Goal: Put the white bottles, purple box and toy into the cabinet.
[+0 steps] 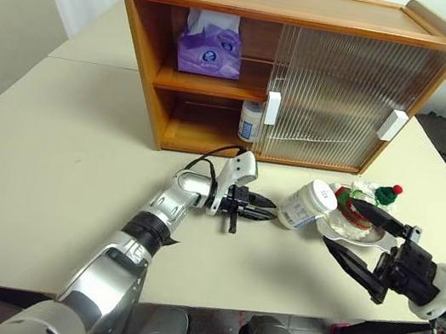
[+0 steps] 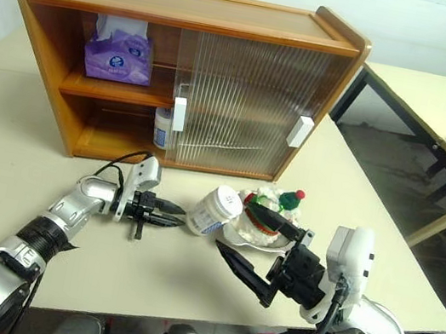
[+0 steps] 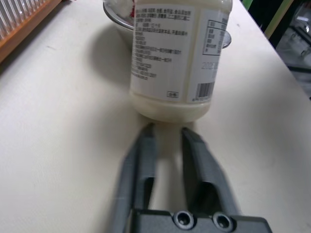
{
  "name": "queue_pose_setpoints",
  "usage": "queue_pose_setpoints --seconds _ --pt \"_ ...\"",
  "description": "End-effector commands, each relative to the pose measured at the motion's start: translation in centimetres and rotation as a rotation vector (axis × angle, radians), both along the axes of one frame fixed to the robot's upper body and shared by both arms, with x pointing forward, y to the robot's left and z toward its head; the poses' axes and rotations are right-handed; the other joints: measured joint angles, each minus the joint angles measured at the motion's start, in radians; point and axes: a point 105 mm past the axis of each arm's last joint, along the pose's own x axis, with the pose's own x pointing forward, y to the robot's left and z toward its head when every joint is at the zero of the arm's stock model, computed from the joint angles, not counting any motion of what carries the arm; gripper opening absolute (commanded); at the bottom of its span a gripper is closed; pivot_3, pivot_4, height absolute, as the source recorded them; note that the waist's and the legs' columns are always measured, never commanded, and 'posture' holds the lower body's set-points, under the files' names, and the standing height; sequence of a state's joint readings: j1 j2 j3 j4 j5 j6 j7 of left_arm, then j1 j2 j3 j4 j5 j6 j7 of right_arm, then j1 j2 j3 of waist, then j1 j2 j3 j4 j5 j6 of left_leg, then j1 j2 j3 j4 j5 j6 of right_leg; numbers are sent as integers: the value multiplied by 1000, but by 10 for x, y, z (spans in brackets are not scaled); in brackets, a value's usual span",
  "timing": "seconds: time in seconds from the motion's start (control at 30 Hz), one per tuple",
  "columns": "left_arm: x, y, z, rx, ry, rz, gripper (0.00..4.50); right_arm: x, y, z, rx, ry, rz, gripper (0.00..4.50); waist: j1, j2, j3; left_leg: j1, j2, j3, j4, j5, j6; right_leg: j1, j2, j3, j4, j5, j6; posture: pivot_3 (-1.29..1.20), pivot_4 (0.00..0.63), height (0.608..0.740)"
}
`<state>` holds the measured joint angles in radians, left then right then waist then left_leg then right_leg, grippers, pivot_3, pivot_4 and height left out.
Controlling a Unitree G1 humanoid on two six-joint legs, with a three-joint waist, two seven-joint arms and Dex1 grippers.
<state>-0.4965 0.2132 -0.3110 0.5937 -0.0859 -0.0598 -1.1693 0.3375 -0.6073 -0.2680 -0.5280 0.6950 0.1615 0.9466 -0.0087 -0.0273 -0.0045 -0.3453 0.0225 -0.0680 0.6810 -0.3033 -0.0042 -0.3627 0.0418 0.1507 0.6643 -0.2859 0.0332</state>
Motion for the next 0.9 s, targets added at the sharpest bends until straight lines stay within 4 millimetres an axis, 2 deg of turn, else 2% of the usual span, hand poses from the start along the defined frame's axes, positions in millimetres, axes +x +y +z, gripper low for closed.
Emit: queue_pose_setpoints --seconds 0.03,0.4,0.53,0.83,0.87,0.9 --pt "2 6 2 8 -11 17 42 2 0 -1 -8 -4 0 4500 0 0 0 0 0 0 0 0 0 0 0 0 0 0 0 -37 0 740" --pt "-1 29 5 69 5 -36 42 1 -2 -2 -12 -2 -6 4500 0 0 0 0 -1 -1 -1 0 1 -1 -2 0 0 0 -1 -36 0 740" --pt "0 27 7 72 -3 -46 939 2 -1 -2 -10 -5 -5 4500 1 0 0 -1 -1 -4 0 0 1 -1 -3 0 0 2 -3 -39 0 740" --pt "1 21 13 42 -13 -51 4172 2 -1 -2 -12 -5 -12 4500 -2 0 0 -1 -1 -4 0 0 2 -1 -3 1 0 2 -3 -44 0 740" --pt "2 21 14 40 -12 -50 4460 2 -1 -2 -13 -5 -12 4500 -2 0 0 -1 -1 -4 0 0 2 -1 -3 1 0 2 -3 -44 0 740" --pt "2 20 15 31 -9 -46 4460 2 -1 -2 -14 -5 -12 4500 -2 0 0 -1 -1 -4 0 0 2 -1 -3 1 0 2 -3 -43 0 740"
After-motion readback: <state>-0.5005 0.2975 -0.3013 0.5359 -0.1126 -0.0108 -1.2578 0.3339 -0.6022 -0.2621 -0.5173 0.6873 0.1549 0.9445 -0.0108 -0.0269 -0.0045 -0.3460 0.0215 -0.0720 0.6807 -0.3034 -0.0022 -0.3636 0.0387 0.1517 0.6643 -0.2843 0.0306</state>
